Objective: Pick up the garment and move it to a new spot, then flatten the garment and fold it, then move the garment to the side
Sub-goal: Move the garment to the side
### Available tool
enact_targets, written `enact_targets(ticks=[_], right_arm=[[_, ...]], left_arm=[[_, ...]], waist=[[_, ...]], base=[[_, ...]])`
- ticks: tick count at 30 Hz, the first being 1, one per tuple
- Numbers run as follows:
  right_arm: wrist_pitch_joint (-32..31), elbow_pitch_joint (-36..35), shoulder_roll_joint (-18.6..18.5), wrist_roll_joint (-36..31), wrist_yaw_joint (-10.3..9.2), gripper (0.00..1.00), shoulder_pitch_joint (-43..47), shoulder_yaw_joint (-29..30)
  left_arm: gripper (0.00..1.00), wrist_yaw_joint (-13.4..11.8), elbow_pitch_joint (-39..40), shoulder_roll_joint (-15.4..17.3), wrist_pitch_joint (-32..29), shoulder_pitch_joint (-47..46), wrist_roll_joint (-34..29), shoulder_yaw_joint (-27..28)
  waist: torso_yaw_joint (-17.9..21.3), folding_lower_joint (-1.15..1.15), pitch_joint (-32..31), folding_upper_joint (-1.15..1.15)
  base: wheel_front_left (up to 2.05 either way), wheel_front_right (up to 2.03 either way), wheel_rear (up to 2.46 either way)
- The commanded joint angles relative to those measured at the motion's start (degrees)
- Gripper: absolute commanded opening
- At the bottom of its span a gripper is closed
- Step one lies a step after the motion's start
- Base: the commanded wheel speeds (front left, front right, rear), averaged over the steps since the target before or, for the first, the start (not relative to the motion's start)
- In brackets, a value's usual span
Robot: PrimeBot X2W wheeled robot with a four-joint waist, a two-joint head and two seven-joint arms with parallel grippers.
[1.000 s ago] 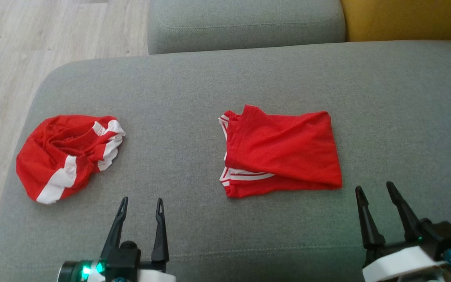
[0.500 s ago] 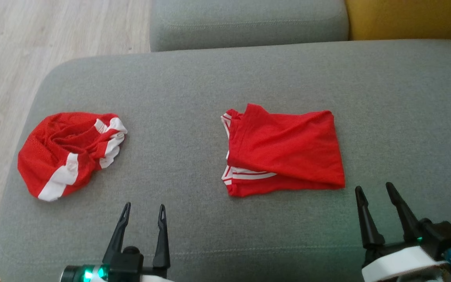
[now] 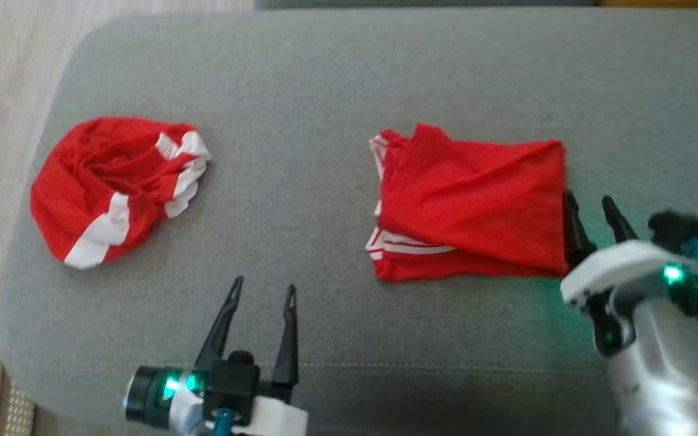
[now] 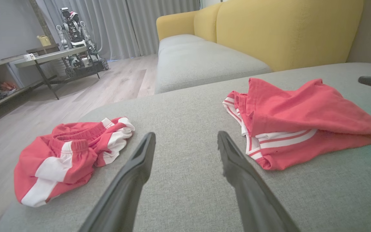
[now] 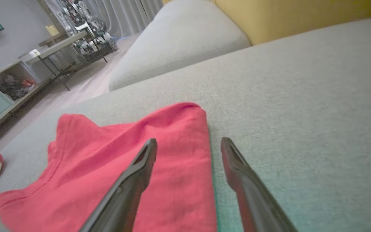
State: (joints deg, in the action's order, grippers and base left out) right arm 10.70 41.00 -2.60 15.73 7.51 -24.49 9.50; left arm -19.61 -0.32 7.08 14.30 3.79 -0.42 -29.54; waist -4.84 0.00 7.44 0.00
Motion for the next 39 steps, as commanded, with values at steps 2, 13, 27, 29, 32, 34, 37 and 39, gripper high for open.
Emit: enact_targets(ticks=[2, 13, 27, 29, 32, 34, 37, 39], right_arm=[[-1.7, 3.1, -1.6, -0.7, -0.02, 1.00, -4.1, -0.3], [-6.7, 18.8, -2.5, -3.0, -0.02, 1.00, -11.2, 1.6], [-4.4, 18.0, -10.7, -3.5, -0.02, 0.00, -21.1, -6.0], [-4.4, 17.4, -13.3, -4.5, -0.02, 0.00, -22.9, -6.4], [-4.2, 16.7, -17.4, -5.9, -0.02, 0.00, -25.1, -6.8], [-4.2, 16.5, -19.7, -6.3, -0.02, 0.00, -26.4, -6.5], [-4.1, 16.2, -22.8, -6.4, -0.02, 0.00, -28.4, -6.1], [-3.7, 15.7, -24.8, -6.6, -0.02, 0.00, -29.5, -5.9]], left_arm=[[1.00, 0.0, 1.1, -0.7, 0.7, -2.9, -0.5, 0.8], [1.00, -0.8, 0.7, -1.1, 0.7, -4.9, 0.0, 0.1], [1.00, -1.6, 2.0, -0.6, 0.7, -7.3, -0.3, -0.6], [1.00, -1.7, 2.3, -0.6, 0.7, -8.0, -0.4, -0.6], [1.00, -2.4, 2.7, -0.6, 0.7, -9.1, -0.4, -0.2], [1.00, -2.8, 3.1, -0.5, 0.7, -9.7, -0.4, 0.0], [1.00, -2.9, 3.7, -0.3, 0.7, -10.7, -0.5, -0.2], [1.00, -2.9, 3.9, -0.1, 0.7, -11.3, -0.6, -0.4]], waist=[[-2.1, 0.00, 2.3, 0.00], [-3.3, 0.00, 4.5, 0.00], [4.0, 0.00, 7.5, 0.00], [5.2, 0.00, 8.4, 0.00], [6.5, 0.00, 9.9, 0.00], [7.1, 0.00, 11.0, 0.00], [7.9, 0.00, 12.8, 0.00], [8.2, 0.00, 13.9, 0.00]], base=[[0.00, 0.00, 0.00], [0.00, 0.00, 0.00], [0.00, 0.00, 0.00], [0.00, 0.00, 0.00], [0.00, 0.00, 0.00], [0.00, 0.00, 0.00], [0.00, 0.00, 0.00], [0.00, 0.00, 0.00]])
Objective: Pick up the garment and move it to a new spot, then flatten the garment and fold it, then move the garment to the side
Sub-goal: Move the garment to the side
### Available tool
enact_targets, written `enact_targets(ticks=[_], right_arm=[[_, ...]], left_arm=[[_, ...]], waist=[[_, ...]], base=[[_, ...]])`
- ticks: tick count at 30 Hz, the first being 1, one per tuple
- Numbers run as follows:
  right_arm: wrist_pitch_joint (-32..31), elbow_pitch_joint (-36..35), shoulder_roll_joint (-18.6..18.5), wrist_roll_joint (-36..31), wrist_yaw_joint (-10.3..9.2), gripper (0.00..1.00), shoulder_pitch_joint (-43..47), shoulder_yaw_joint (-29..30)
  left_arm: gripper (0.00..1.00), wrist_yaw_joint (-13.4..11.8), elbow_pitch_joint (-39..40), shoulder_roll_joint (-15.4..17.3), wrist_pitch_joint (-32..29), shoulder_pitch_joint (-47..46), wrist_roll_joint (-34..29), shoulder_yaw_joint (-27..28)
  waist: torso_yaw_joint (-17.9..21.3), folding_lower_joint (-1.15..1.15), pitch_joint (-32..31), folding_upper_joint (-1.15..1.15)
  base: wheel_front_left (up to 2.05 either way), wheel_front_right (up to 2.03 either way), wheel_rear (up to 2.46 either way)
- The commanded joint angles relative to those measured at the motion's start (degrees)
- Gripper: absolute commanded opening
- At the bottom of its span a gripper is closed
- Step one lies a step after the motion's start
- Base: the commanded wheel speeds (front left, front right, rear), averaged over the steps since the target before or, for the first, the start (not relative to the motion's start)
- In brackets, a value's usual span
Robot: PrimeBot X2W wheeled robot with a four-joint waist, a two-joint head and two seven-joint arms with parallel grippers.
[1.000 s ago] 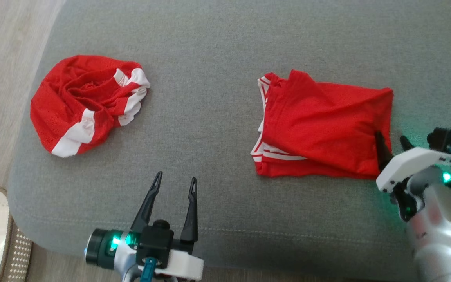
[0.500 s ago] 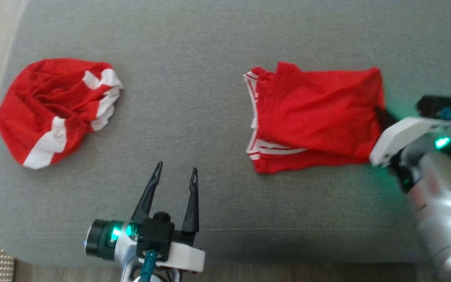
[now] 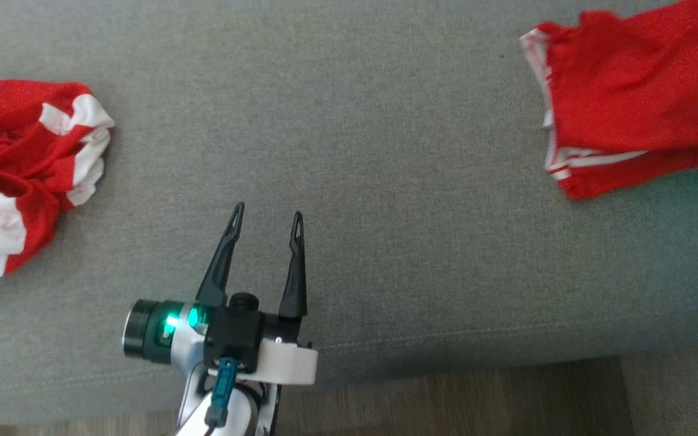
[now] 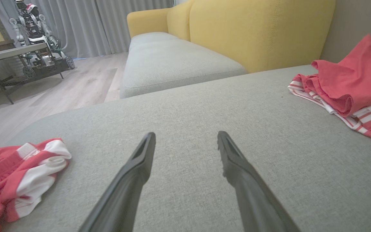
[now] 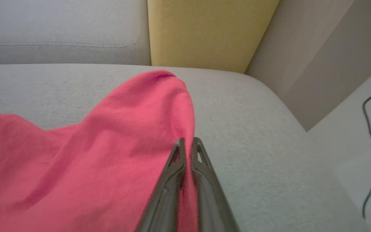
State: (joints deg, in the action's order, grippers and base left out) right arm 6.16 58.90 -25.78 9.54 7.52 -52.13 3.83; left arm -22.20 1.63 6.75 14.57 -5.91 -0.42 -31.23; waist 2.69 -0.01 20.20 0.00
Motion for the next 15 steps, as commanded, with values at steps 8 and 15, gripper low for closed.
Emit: enact_targets(ticks=[8, 15], right_arm=[[1.0, -3.3, -7.9, -1.9, -0.03, 0.00, -5.3, 0.6], [1.1, -3.3, -10.5, -3.7, -0.03, 0.00, -7.6, 1.5]], left_arm=[[1.00, -0.7, 2.4, 1.1, 0.4, -3.6, -0.6, 1.0], [1.00, -0.8, 2.4, 1.6, 0.4, -4.9, -0.4, 0.4]], waist=[[1.7, 0.01, 4.2, 0.00], [1.7, 0.01, 5.2, 0.00]], base=[[0.00, 0.00, 0.00], [0.00, 0.00, 0.00]])
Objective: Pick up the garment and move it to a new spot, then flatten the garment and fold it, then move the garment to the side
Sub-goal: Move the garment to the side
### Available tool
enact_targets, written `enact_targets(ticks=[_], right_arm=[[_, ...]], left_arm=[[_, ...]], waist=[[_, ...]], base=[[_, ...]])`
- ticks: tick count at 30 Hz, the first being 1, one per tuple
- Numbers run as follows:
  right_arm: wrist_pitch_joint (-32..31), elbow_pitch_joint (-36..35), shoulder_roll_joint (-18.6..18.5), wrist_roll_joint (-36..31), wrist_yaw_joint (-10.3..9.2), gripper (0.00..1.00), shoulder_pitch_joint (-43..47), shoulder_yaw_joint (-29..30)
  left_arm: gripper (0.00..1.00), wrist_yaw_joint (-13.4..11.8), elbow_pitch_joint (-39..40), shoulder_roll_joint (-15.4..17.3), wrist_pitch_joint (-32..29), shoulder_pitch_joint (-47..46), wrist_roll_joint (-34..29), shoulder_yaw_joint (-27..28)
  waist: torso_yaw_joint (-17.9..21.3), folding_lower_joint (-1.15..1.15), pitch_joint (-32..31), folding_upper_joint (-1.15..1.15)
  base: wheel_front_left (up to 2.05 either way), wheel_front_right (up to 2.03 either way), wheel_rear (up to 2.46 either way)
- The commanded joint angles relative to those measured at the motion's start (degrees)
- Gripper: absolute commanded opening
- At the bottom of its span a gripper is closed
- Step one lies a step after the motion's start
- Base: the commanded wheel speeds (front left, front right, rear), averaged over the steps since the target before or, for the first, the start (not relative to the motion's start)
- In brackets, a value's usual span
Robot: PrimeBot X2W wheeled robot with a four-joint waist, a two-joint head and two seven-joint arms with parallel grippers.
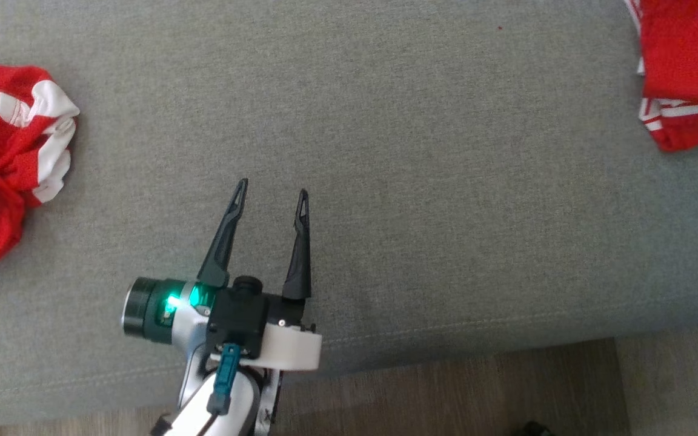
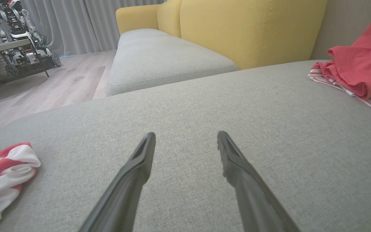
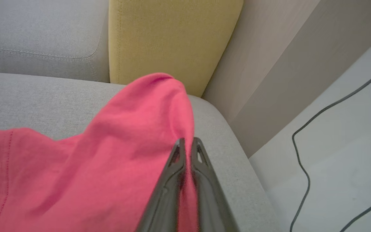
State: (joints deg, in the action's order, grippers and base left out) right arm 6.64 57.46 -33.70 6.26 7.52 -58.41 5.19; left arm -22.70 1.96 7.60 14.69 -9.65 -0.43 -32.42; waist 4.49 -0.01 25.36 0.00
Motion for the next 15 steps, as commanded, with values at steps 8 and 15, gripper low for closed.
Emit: enact_targets(ticks=[8, 15], right_arm=[[0.4, -1.4, -3.9, -3.7, -0.03, 0.40, -2.5, 1.4], [5.0, -5.1, -1.5, -9.7, -0.03, 1.00, -1.9, 2.3]], left_arm=[[1.00, -0.7, 2.2, 1.3, 0.3, -1.5, -0.1, 1.3], [1.00, -2.1, 1.9, 1.6, 0.3, -1.3, -0.3, 1.4]], waist=[[-0.6, 0.01, 0.3, 0.00], [-1.0, 0.01, -1.6, 0.00]], base=[[0.00, 0.00, 0.00], [0.00, 0.00, 0.00]])
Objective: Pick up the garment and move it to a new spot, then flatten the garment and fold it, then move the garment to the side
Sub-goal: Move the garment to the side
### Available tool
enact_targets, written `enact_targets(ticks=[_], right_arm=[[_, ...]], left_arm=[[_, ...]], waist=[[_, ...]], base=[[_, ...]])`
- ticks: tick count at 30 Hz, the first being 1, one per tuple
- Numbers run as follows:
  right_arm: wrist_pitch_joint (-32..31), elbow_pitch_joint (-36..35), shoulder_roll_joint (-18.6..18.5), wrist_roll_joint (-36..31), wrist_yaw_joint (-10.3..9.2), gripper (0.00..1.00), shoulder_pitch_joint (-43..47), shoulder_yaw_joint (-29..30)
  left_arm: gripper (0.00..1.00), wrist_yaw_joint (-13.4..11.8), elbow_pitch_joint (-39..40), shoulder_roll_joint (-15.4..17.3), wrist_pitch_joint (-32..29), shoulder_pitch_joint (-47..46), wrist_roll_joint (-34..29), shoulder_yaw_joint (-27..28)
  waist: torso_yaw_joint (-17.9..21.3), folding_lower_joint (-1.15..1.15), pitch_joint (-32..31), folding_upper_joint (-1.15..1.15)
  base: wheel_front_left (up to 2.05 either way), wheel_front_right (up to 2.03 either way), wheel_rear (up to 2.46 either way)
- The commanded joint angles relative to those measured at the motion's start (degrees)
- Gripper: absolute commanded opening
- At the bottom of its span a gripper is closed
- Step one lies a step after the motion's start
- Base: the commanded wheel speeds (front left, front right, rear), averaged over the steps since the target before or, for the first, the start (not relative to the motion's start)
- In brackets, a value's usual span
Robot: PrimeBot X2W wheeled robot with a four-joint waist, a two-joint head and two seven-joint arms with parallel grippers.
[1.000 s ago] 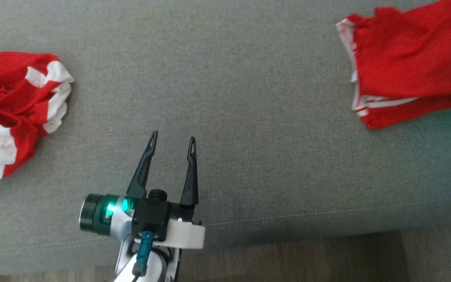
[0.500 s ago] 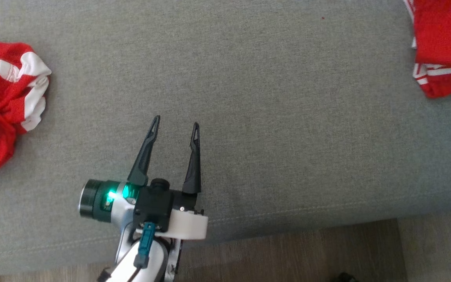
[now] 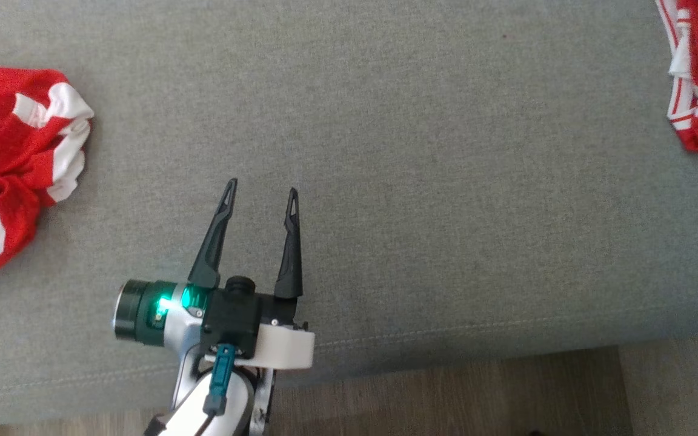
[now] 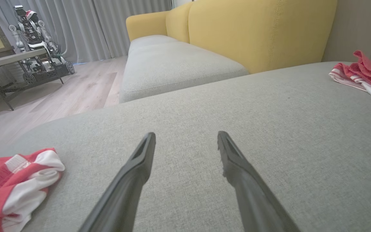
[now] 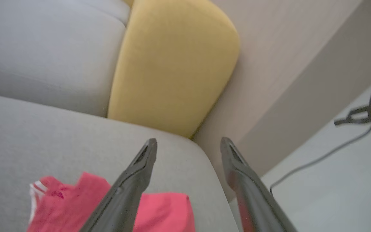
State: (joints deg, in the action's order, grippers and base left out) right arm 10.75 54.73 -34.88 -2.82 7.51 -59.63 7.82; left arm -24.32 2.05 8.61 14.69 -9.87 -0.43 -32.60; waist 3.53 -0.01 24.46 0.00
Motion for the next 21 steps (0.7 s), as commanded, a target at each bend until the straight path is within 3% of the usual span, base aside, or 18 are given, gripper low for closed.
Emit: enact_targets(ticks=[1, 5, 13, 21], right_arm=[[1.7, -3.7, 0.7, -1.5, -0.02, 1.00, -0.4, -0.4], [3.6, -9.2, 7.4, -1.3, -0.02, 1.00, 2.7, -1.4], [4.2, -21.8, 20.8, 8.4, -0.02, 1.00, 17.7, -6.5], [4.2, -35.3, 30.6, 10.4, -0.02, 1.00, 36.5, -2.3]], left_arm=[[1.00, -0.7, 1.8, 0.6, 0.3, -0.8, -0.1, 1.7], [1.00, -1.2, 1.7, 1.0, 0.3, 0.2, 0.3, 1.7], [1.00, -2.0, 1.6, 1.6, 0.3, 3.2, 1.4, 2.3], [1.00, -0.1, 0.8, -0.5, 0.3, 6.4, 7.2, 5.2]], waist=[[0.0, 0.01, -1.3, 0.00], [-0.3, 0.01, -4.0, 0.00], [-2.1, 0.01, -10.5, 0.00], [-5.0, 0.01, -16.8, 0.00]], base=[[0.00, 0.00, 0.00], [0.00, 0.00, 0.00], [0.00, 0.00, 0.00], [0.00, 0.00, 0.00]])
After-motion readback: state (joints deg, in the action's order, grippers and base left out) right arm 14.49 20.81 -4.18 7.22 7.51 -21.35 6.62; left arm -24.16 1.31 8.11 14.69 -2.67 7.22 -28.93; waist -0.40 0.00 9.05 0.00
